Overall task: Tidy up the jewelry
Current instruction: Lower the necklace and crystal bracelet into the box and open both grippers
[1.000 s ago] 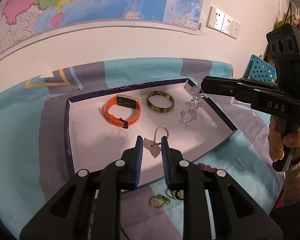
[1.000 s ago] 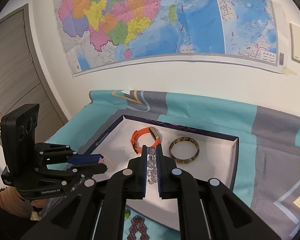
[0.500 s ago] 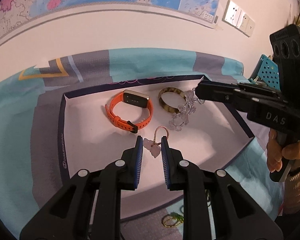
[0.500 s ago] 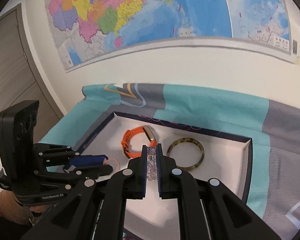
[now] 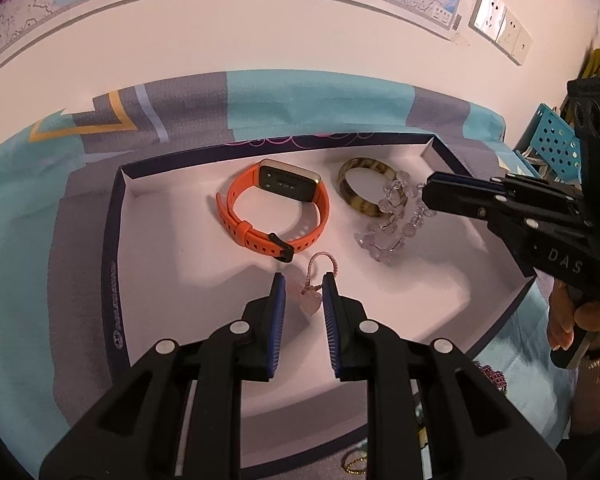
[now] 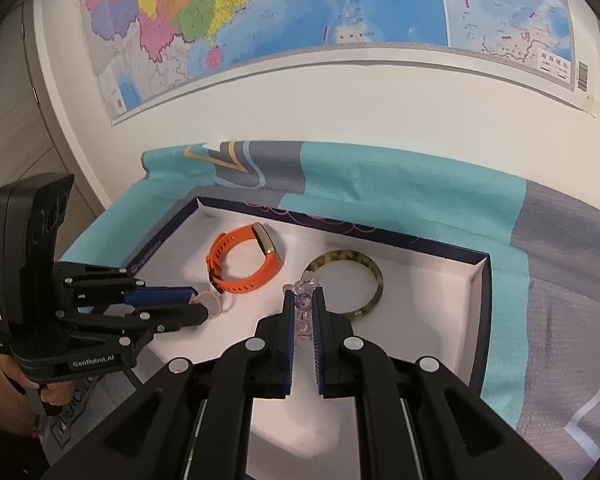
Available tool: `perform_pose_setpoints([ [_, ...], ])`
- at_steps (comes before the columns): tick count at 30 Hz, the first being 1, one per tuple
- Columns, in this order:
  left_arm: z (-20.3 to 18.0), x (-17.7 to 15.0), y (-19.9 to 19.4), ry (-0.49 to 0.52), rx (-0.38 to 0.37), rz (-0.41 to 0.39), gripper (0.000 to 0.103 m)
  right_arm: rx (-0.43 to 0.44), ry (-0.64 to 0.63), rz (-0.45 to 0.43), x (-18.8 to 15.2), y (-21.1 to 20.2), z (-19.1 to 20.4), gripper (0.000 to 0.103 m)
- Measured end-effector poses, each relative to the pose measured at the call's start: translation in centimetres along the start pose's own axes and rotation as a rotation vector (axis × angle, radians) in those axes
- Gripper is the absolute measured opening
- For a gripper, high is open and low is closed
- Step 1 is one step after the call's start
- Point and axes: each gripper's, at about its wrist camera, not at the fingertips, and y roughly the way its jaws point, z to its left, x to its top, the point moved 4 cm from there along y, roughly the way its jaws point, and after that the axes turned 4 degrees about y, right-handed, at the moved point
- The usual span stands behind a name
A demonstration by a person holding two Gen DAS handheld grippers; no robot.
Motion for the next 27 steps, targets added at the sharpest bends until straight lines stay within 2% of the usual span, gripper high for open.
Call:
perform_pose_setpoints([
  [16,0.5,0.6,0.9,-0.016,0.017,0.011,0.021,-0.035,0.032,0.068,-2.0,1.3,-1.5,0.009],
  [22,0.5,0.4,-0.2,-0.008,0.040,-0.015,0.032,-0.048,0.050,0.079,-2.7,1.0,-2.0,0.010],
  [24,0.4,0.5,-1.1,0.000,0.051,-0.039,0.040,-0.050,0.052,0.077,-2.8,0.7,-2.1,0.011],
  [27,0.1,0.5,-2.8,0.013,0.071,-0.084,0.044,-0.057,0.054,0.071,-3.1,0.0,-2.1,0.016],
])
